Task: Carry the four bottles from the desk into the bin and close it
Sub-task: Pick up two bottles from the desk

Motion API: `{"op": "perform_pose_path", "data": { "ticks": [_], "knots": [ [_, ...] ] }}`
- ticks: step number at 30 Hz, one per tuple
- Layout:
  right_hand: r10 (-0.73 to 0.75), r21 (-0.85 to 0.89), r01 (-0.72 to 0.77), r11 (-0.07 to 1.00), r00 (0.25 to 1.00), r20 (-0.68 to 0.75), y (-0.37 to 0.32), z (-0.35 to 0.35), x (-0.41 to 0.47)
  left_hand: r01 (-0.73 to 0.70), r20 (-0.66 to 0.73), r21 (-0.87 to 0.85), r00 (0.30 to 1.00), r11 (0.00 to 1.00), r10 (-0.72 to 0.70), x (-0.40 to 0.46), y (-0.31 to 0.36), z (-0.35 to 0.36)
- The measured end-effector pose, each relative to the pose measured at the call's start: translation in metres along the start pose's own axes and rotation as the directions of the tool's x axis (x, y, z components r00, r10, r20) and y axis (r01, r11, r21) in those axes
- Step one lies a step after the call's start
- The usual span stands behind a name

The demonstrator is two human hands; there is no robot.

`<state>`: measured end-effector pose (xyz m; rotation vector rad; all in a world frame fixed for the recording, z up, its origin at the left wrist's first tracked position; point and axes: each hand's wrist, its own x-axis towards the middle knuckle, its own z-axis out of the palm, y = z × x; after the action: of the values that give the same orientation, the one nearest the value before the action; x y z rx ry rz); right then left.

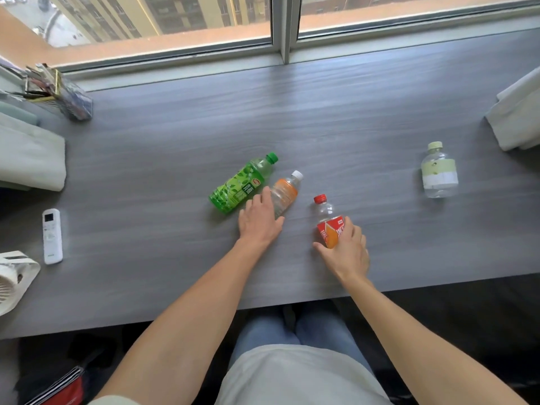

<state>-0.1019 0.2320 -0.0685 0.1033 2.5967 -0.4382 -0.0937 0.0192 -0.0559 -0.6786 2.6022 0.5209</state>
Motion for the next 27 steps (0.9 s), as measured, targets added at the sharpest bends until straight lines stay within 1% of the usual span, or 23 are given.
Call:
{"op": "perform_pose_path", "data": {
  "ticks": [3, 6, 8, 12, 15, 18, 20, 22, 25, 27],
  "knots": [
    [0.000, -0.003, 0.000, 1.000, 1.000, -0.015, 0.002, 0.002, 0.006, 0.037, 0.009, -0.062, 0.999, 0.997, -0.037, 0.002, -0.001, 0.012],
    [0.017, 0.057, -0.021, 0.998, 0.997, 0.075, 0.000, -0.004, 0.013, 0.086, 0.022, -0.160, 0.996, 0.983, -0.083, -0.001, -0.005, 0.017],
    [-0.006, 0.082, -0.005, 0.997, 0.992, 0.129, 0.002, -0.010, 0.015, 0.111, 0.030, -0.187, 0.994, 0.976, -0.107, -0.009, -0.010, 0.019],
    [-0.048, 0.094, 0.029, 0.995, 0.977, 0.207, 0.020, -0.026, 0.007, 0.152, 0.086, -0.182, 0.987, 0.972, -0.138, -0.047, -0.022, 0.021],
    [-0.067, 0.148, 0.027, 0.989, 0.960, 0.273, 0.045, -0.034, -0.012, 0.194, 0.137, -0.156, 0.975, 0.968, -0.173, -0.088, -0.037, 0.025],
    [-0.059, 0.144, 0.016, 0.989, 0.953, 0.296, 0.072, -0.038, -0.030, 0.227, 0.153, -0.149, 0.967, 0.962, -0.204, -0.126, -0.049, 0.033],
    [-0.032, 0.132, -0.007, 0.991, 0.955, 0.295, 0.091, -0.038, -0.043, 0.218, 0.172, -0.134, 0.966, 0.967, -0.194, -0.148, -0.058, 0.039],
    [0.006, 0.147, -0.053, 0.988, 0.953, 0.303, 0.108, -0.037, -0.059, 0.187, 0.225, -0.090, 0.961, 0.978, -0.163, -0.165, -0.065, 0.045],
    [0.071, 0.189, -0.136, 0.973, 0.947, 0.313, 0.130, -0.035, -0.085, 0.122, 0.294, -0.037, 0.950, 0.992, -0.106, -0.176, -0.071, 0.051],
    [0.144, 0.228, -0.216, 0.949, 0.945, 0.295, 0.144, -0.032, -0.103, 0.064, 0.327, -0.010, 0.943, 0.998, -0.057, -0.174, -0.072, 0.053]
  ]
}}
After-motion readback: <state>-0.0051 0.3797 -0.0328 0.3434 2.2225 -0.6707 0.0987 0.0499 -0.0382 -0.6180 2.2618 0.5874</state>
